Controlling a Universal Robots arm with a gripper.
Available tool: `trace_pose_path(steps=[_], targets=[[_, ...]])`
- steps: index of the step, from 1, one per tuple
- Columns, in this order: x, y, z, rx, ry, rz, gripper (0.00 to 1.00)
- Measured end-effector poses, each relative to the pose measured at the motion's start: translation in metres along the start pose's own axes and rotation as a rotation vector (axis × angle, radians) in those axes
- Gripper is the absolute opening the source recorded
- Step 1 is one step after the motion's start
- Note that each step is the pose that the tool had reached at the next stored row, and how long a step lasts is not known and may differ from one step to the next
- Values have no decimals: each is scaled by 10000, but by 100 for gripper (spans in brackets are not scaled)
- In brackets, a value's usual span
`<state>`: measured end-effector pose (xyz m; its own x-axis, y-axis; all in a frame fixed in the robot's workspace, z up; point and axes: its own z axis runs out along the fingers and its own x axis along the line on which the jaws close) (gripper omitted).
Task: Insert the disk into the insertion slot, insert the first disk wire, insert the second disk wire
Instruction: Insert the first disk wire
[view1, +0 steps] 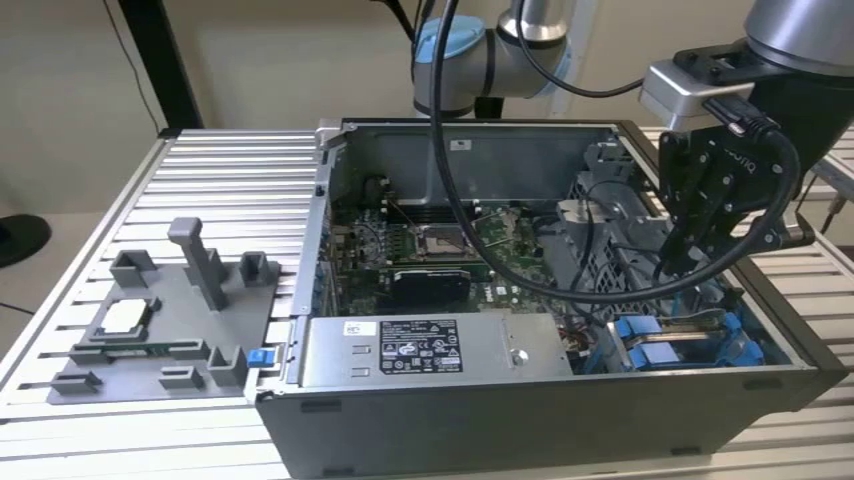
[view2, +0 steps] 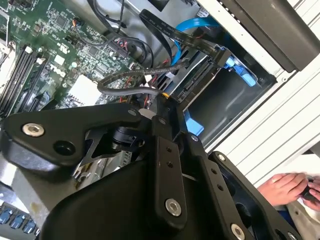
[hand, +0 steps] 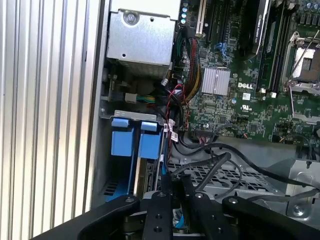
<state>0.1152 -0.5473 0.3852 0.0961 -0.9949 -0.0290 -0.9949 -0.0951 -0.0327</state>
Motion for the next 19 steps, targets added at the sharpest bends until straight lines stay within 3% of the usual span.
trace_pose_path(steps=[11, 19], targets=[[9, -7, 2, -1, -1, 0, 0], [123, -62, 4, -102, -11, 4, 0]])
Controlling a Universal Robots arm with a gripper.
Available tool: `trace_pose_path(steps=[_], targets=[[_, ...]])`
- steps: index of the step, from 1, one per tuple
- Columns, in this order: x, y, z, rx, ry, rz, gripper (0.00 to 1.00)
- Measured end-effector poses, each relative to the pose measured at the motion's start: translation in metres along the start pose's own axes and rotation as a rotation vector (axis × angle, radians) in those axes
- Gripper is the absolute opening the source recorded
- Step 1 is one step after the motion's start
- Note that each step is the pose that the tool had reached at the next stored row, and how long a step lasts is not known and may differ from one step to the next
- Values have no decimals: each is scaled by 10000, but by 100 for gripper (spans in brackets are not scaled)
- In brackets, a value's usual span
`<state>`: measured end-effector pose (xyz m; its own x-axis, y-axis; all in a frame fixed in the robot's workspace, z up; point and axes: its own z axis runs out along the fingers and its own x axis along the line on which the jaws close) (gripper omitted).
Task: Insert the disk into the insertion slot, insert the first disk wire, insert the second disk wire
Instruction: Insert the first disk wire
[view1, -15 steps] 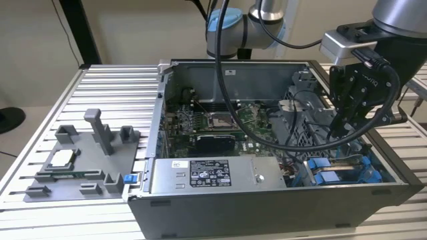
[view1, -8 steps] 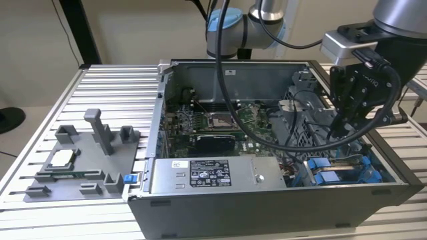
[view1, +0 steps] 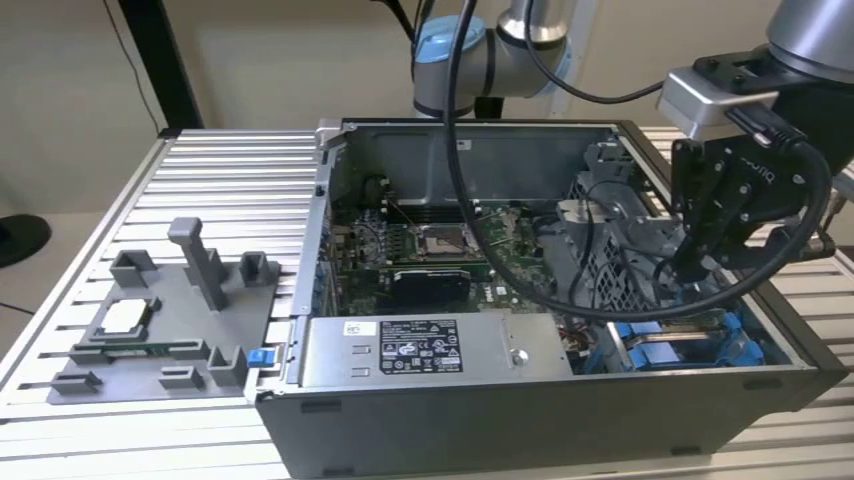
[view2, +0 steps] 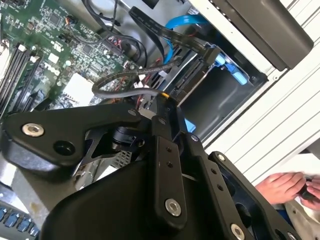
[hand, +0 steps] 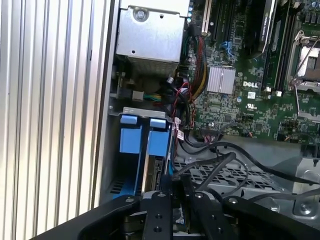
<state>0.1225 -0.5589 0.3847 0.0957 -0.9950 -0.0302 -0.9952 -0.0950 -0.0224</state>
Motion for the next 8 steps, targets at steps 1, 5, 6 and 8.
trace_pose_path(steps=[1, 5, 6, 8], targets=[[16, -8, 0, -16, -1, 1, 0], [73, -32, 1, -71, -7, 4, 0], [82, -36, 0, -79, -7, 5, 0], [89, -39, 1, -84, -8, 6, 0]])
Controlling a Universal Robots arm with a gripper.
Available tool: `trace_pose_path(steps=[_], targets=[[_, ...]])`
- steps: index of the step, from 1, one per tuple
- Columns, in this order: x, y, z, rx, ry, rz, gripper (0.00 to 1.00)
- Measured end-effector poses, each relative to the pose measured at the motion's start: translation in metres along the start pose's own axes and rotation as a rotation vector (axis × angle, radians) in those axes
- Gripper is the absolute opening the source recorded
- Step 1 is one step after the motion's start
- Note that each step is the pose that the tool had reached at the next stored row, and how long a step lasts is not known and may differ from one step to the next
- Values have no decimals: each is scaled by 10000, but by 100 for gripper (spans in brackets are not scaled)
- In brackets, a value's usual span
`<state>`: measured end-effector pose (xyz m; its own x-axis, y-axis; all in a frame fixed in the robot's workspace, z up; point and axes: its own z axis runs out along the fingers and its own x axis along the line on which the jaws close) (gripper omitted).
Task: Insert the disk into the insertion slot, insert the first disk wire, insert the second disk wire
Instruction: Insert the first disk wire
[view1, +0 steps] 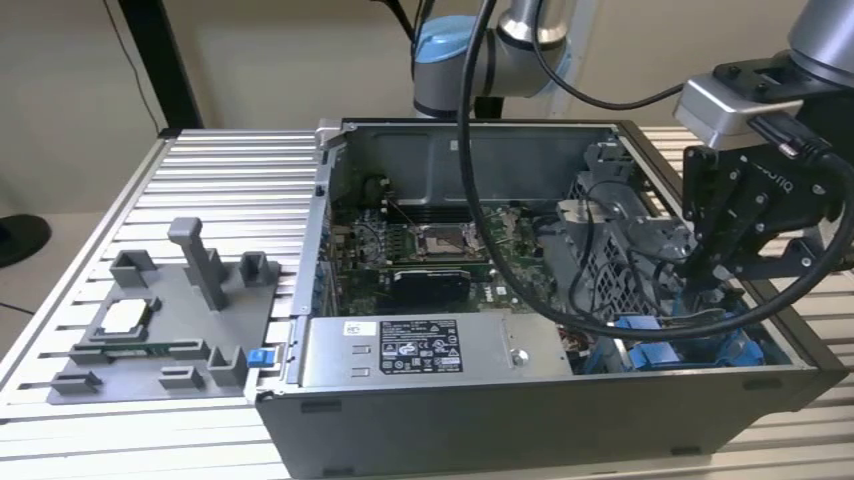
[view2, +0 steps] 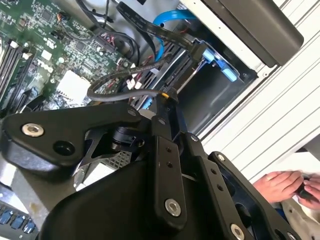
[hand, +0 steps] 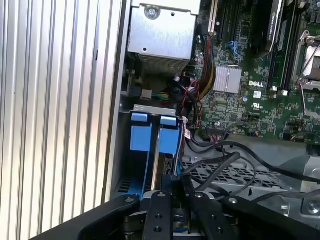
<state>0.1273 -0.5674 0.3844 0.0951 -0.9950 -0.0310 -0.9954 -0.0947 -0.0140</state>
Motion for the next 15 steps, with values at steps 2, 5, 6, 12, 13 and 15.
trace_pose_path(steps=[2, 5, 6, 12, 13, 15], targets=[[0, -2, 0, 0, 0, 0, 0], [2, -4, 0, 0, -1, -1, 0], [4, -4, 1, 0, -1, -1, 0], [31, -1, 6, -15, -1, 0, 0], [36, 0, 7, -19, -2, 0, 0], [42, 0, 8, -22, -3, 0, 0]])
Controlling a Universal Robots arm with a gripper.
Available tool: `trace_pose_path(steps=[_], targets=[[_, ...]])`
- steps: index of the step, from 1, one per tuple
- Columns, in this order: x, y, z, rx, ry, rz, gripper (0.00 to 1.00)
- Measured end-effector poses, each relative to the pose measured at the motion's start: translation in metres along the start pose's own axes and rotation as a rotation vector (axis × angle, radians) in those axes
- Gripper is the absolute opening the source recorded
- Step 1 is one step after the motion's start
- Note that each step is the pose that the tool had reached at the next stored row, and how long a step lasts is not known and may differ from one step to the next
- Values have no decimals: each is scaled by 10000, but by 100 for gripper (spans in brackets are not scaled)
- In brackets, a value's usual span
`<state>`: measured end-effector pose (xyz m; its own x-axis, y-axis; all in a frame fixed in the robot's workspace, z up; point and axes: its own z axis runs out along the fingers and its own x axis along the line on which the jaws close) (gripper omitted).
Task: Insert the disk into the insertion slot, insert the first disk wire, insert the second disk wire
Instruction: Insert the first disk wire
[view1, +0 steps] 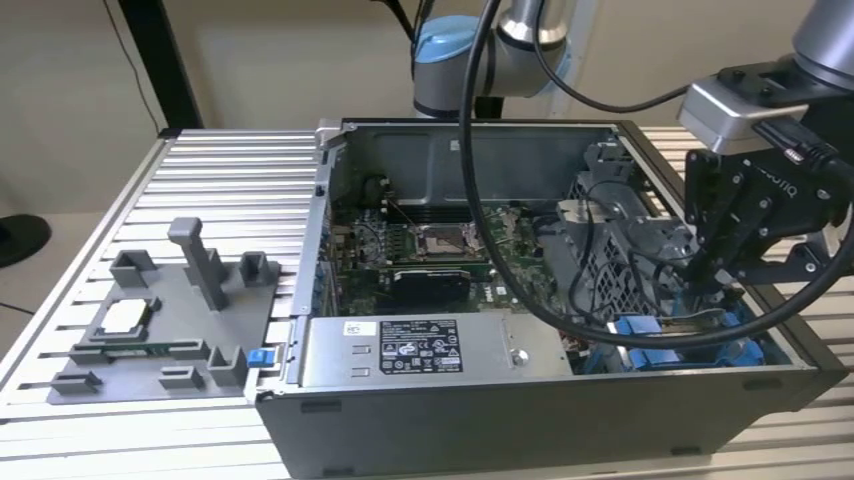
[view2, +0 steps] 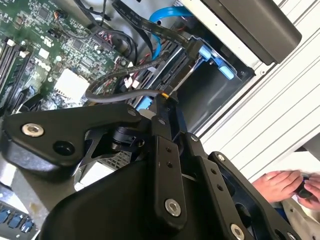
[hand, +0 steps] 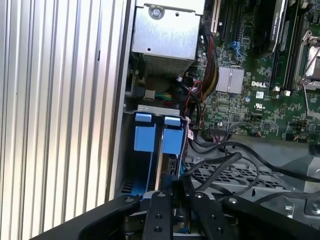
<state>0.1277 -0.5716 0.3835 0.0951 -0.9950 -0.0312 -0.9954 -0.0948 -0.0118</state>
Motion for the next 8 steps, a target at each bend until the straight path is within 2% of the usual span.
trace_pose_path(steps=[8], targets=[[2, 0, 1, -1, 1, 0, 0]])
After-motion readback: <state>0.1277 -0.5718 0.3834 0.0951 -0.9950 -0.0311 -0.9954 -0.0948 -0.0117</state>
